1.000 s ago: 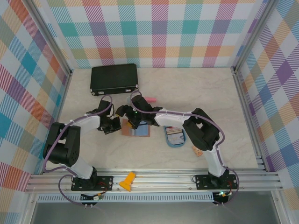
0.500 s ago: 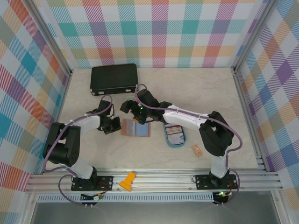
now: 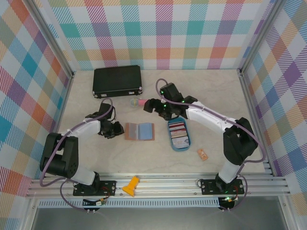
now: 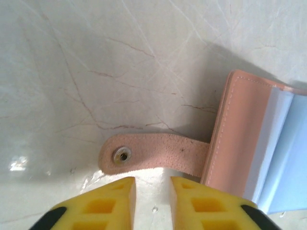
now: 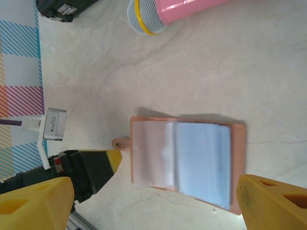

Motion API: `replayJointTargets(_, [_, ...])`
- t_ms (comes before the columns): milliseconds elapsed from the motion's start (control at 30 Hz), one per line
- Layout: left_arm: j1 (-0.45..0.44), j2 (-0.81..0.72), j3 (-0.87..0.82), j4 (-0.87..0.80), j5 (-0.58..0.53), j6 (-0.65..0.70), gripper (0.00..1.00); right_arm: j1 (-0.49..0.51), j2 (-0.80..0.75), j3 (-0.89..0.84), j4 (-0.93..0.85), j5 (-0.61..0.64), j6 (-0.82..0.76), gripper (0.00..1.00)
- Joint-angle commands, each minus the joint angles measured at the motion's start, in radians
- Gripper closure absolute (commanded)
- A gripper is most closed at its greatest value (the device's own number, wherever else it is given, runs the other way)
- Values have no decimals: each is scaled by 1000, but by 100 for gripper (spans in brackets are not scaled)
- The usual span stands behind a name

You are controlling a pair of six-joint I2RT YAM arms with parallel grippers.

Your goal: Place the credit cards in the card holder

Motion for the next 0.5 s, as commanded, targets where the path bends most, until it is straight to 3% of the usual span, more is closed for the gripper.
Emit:
replayJointTargets(0, [-4, -58, 13, -82, -51, -1, 62, -27, -58, -31, -56, -48, -151, 12])
replayJointTargets(200, [-2, -156, 71, -169, -86, -8, 49, -95, -120, -50, -162, -56, -282, 13])
replayJointTargets(467, [-49, -337, 64, -101, 87, 31, 42, -111, -178, -23, -362, -18, -588, 21])
